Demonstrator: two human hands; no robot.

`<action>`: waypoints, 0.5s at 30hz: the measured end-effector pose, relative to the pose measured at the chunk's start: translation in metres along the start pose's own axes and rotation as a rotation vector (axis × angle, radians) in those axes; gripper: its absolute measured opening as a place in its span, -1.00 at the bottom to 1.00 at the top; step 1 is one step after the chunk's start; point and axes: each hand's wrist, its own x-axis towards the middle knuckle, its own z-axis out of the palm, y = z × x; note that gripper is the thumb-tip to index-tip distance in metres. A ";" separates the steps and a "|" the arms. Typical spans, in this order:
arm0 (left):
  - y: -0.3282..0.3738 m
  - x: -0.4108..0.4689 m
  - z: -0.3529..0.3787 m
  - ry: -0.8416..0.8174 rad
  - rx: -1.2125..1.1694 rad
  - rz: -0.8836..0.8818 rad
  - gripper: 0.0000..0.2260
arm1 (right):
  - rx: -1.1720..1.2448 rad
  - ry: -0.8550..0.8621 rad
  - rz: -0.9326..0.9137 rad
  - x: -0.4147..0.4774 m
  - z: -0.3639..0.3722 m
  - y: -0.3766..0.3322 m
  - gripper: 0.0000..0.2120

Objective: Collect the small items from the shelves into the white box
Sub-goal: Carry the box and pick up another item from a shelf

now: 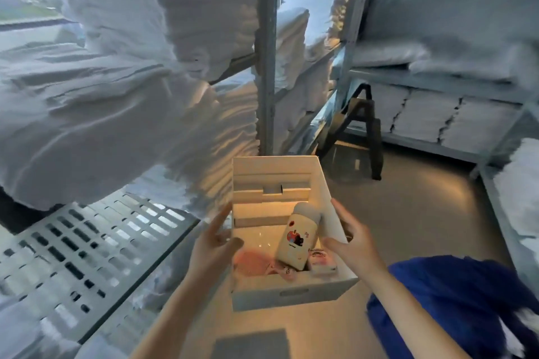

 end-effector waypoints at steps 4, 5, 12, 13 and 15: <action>0.023 0.053 0.068 -0.057 0.003 0.017 -0.22 | 0.009 0.055 -0.003 0.048 -0.064 0.014 -0.28; 0.030 0.065 0.083 -0.062 0.009 0.032 -0.23 | 0.011 0.064 -0.004 0.059 -0.077 0.016 -0.28; 0.065 0.147 0.161 -0.096 0.074 0.059 -0.24 | -0.002 0.103 -0.002 0.138 -0.145 0.032 -0.28; 0.066 0.160 0.169 -0.103 0.091 0.066 -0.25 | -0.004 0.104 0.004 0.151 -0.151 0.035 -0.26; 0.066 0.190 0.184 -0.124 0.119 0.081 -0.24 | 0.007 0.110 0.012 0.178 -0.161 0.041 -0.26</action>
